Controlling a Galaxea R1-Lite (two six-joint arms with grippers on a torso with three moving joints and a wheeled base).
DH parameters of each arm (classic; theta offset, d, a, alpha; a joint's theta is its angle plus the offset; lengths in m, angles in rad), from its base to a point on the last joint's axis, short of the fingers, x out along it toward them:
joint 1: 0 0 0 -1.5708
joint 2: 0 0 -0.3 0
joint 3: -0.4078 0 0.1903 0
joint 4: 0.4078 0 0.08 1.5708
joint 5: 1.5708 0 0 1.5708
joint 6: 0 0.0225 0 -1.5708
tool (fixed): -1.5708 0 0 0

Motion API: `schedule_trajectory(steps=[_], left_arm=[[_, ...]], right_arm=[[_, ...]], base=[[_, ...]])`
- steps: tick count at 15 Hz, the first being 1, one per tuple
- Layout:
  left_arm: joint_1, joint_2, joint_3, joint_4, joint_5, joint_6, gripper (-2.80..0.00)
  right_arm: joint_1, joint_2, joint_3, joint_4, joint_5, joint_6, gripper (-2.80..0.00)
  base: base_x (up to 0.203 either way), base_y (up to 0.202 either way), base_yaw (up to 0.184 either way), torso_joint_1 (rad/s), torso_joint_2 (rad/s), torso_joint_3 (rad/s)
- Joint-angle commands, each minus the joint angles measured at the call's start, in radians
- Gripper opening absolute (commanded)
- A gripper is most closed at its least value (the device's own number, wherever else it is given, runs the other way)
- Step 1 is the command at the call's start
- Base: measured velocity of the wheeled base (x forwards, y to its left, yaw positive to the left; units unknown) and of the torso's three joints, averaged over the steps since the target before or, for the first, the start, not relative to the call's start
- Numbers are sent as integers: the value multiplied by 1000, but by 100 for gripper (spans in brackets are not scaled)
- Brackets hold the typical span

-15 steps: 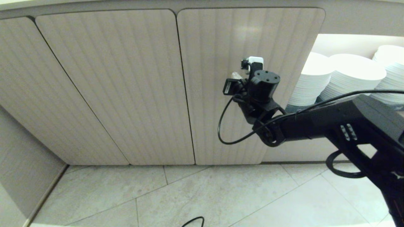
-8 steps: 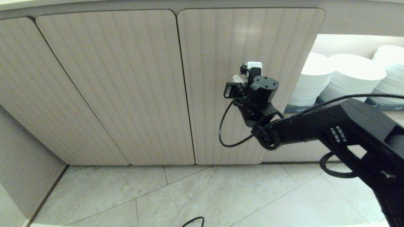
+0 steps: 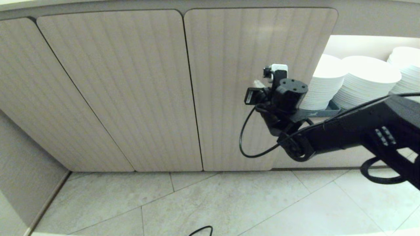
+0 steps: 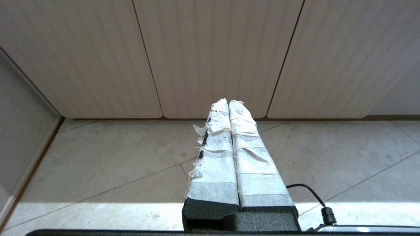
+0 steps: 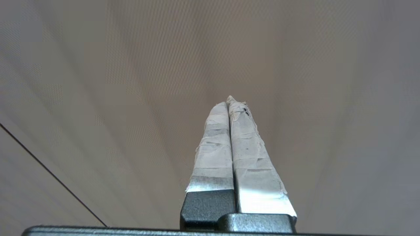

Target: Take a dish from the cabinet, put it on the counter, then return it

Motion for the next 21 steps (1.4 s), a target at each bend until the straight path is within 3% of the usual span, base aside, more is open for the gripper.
schedule_trajectory(steps=[1,9,16,21], left_arm=[[1,0,-1,0,0,-1,-280],[0,0,0,0,0,-1,-280],[0,0,-1,-1,0,-1,-280],[0,0,1,0,0,-1,-280]], right_arm=[[-2,-101,58,-6,-2,1,-280],[-38,-462,436,-2,3,7,-280],[-13,-506,477,-24,4,0,-280],[-15,-732,658,-6,7,10,-280]], base=[[0,0,0,0,0,0],[0,0,0,0,0,0],[0,0,0,0,0,0],[0,0,0,0,0,0]])
